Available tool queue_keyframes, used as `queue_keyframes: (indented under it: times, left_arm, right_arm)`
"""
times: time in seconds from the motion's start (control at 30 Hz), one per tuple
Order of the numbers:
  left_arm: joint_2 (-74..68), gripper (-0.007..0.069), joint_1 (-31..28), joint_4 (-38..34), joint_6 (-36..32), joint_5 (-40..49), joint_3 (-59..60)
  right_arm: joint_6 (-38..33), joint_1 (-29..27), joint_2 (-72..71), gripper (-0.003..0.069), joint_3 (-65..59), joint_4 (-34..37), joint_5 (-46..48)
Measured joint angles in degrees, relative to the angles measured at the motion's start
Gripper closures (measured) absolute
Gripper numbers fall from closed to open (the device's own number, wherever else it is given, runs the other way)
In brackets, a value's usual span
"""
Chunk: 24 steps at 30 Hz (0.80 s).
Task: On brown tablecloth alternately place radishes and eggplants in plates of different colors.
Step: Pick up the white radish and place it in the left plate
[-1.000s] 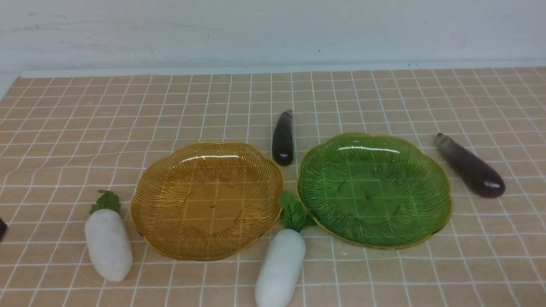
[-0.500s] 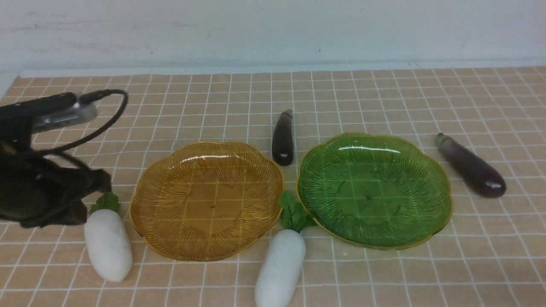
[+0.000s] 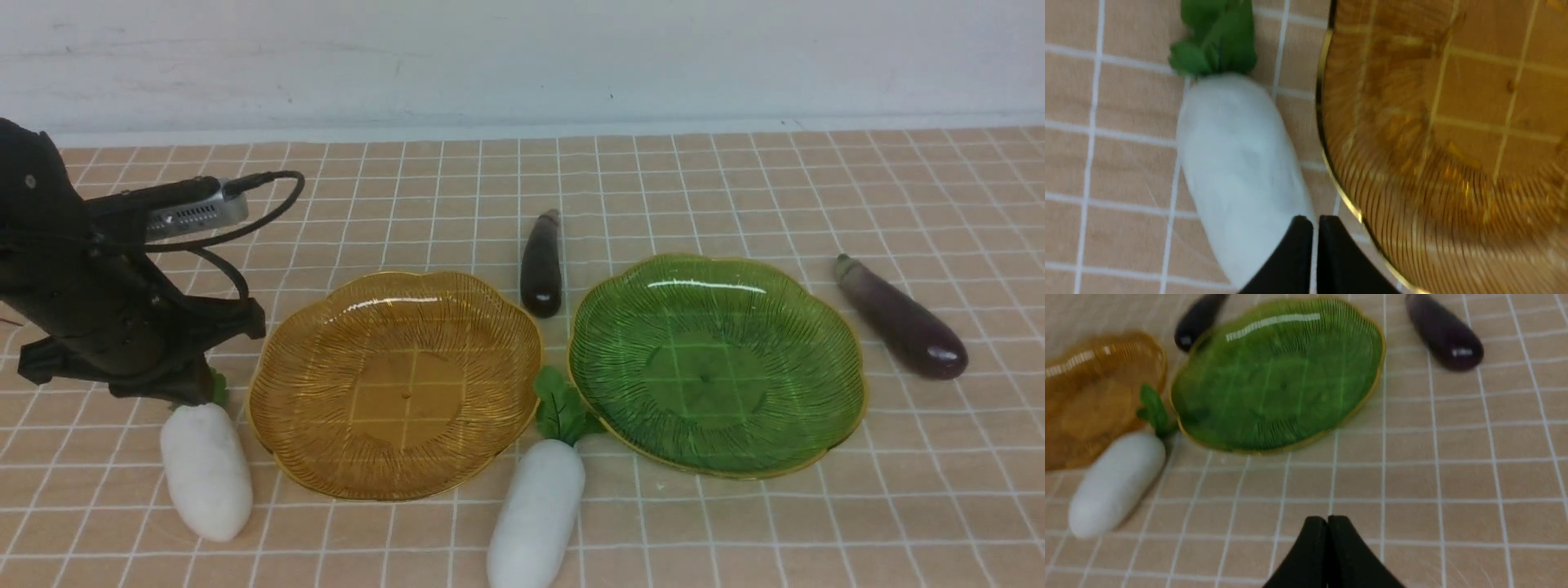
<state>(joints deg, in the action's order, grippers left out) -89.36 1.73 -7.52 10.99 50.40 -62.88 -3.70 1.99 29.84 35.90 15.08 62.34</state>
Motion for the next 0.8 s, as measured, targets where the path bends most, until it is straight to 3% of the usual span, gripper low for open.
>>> queue_keyframes:
  times: [0.1, 0.2, 0.3, 0.4, 0.53, 0.63, 0.8]
  left_arm:
    - [-0.8, 0.0599, -0.3, 0.2, 0.6, -2.1, 0.0]
    - [-3.5, 0.0518, -2.6, 0.0, 2.1, -3.8, -0.1]
    - [-6.5, 0.0361, -5.7, -1.6, 2.8, -3.8, -0.1]
    - [-7.6, 0.0293, -6.2, -2.4, 2.6, -3.9, -0.1]
    - [-9.6, 0.0069, -6.1, -4.3, 0.7, -4.3, -0.1]
    - [-10.9, -0.0023, -6.1, -3.5, 0.5, -4.8, -0.1]
    - [-12.5, -0.0045, -6.1, -1.3, 0.5, -5.4, -0.1]
  right_arm:
    - [-2.0, 0.0, 0.5, 0.0673, 0.0, 1.8, -0.2]
    - [-4.5, 0.0, 0.5, 0.0673, 0.0, 4.2, -0.3]
    - [-5.9, 0.0, 0.5, 0.0673, 0.0, 5.9, -0.3]
    - [-6.0, 0.0, 0.5, 0.0673, 0.0, 6.2, -0.3]
    - [-6.0, 0.0, 0.5, 0.0673, 0.0, 6.3, -0.4]
    - [-6.0, 0.0, 0.5, 0.0673, 0.0, 6.3, -0.5]
    - [-6.0, 0.0, 0.5, 0.0673, 0.0, 6.3, -0.5]
